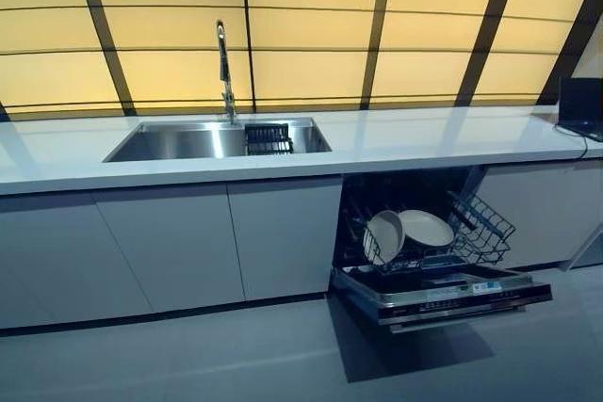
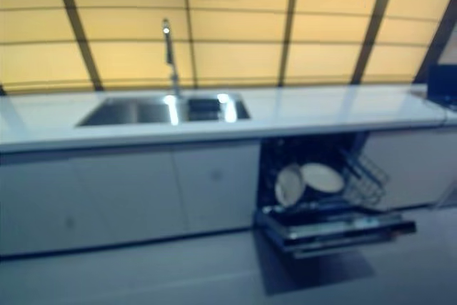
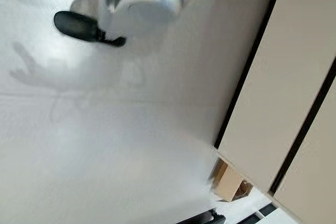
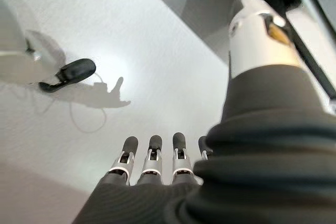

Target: Take plates into dishwasher

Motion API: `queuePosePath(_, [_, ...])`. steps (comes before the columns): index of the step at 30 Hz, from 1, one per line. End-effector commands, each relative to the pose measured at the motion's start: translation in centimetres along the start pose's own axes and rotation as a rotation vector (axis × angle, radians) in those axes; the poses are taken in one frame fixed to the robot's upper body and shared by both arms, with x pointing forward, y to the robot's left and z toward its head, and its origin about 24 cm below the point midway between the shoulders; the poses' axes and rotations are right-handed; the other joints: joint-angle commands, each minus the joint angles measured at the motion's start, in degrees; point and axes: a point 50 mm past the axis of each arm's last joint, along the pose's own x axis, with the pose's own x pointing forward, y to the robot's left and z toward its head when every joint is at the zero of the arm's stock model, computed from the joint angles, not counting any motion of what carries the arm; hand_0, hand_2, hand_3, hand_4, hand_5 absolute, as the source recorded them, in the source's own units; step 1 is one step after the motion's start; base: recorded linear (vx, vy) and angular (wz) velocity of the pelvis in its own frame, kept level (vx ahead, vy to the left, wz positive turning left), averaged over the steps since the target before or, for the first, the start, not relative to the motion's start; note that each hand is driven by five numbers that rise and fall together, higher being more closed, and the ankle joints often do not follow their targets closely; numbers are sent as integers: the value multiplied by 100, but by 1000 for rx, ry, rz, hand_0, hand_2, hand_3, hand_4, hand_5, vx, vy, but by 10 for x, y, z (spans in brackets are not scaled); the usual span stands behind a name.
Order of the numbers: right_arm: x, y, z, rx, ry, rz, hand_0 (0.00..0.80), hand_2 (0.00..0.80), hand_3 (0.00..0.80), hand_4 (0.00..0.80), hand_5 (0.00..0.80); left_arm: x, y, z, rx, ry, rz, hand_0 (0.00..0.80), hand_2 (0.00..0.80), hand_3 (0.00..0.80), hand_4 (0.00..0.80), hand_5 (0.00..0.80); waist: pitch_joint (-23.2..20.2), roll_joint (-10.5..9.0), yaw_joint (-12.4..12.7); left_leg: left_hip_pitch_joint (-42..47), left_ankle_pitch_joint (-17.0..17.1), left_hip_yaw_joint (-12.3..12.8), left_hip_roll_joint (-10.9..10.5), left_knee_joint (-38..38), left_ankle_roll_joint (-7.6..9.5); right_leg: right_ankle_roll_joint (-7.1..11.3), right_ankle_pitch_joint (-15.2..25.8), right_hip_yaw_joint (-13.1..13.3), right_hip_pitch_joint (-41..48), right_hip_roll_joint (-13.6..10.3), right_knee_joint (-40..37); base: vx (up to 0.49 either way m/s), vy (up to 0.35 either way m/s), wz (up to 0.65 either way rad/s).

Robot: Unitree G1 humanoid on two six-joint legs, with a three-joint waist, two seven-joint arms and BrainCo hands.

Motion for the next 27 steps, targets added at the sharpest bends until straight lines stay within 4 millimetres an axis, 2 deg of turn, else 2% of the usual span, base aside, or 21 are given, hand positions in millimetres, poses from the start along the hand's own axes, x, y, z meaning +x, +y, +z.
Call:
queuePosePath(1, [3, 39, 4, 202, -53, 144, 0, 0, 0, 0, 0, 4, -17, 32, -81, -154, -51, 0, 0, 0, 0, 0, 279, -6, 11, -188, 368, -97, -287, -256, 551, -141, 235, -50, -23, -221, -63, -247, -199, 12])
queuePosePath(4, [4, 55, 7, 256, -68, 199, 0, 0, 0, 0, 0, 4, -31, 42, -116, -204, -113, 0, 0, 0, 0, 0, 487, 141, 55, -430, 457, -228, -308, -213, 486, -239, 49, -177, -198, -190, 178, -256, -119, 21])
queuePosePath(7, [2, 68, 14, 303, -70, 237, 0, 0, 0, 0, 0, 3, -37, 47, -145, -235, -145, 0, 0, 0, 0, 0, 685, 260, 83, -608, 495, -305, -335, -83, 453, -302, -67, -264, -382, -231, 458, -162, -45, 26])
queuePosePath(11, [-1, 83, 25, 363, -89, 302, 0, 0, 0, 0, 0, 2, -47, 55, -181, -281, -188, 0, 0, 0, 0, 0, 931, 406, 132, -819, 533, -408, -401, 49, 434, -365, -203, -300, -619, -301, 805, -152, -6, 11])
queuePosePath(14, [-5, 101, 38, 423, -128, 370, 0, 0, 0, 0, 0, 0, -58, 61, -210, -319, -229, 0, 0, 0, 0, 0, 1227, 547, 155, -1213, 536, -531, -488, 416, 427, -442, -368, -240, -1030, -387, 1371, -185, -6, 12])
queuePosePath(17, [-7, 109, 44, 478, -139, 423, 0, 0, 0, 0, 0, 0, -64, 62, -224, -328, -252, 0, 0, 0, 0, 0, 1340, 651, 156, -1354, 518, -584, -562, 578, 436, -480, -447, -198, -1186, -431, 1604, -78, 34, 16])
queuePosePath(21, [-12, 120, 55, 512, -171, 482, 0, 0, 0, 0, 0, -3, -78, 54, -235, -326, -308, 0, 0, 0, 0, 0, 1488, 895, 185, -1522, 540, -685, -708, 744, 447, -536, -551, -138, -1363, -550, 1898, -31, 99, 17])
queuePosePath(24, [-21, 132, 80, 544, -224, 531, 0, 0, 0, 0, 0, -5, -87, 52, -255, -334, -356, 0, 0, 0, 0, 0, 1574, 1083, 259, -1577, 574, -750, -848, 774, 455, -532, -589, -171, -1449, -680, 2059, -24, 101, 12])
queuePosePath(27, [-28, 140, 95, 571, -257, 561, 0, 0, 0, 0, 0, -6, -90, 52, -277, -340, -385, 0, 0, 0, 0, 0, 1621, 1139, 306, -1603, 525, -782, -942, 843, 462, -522, -662, -188, -1484, -761, 2179, -13, 36, 16])
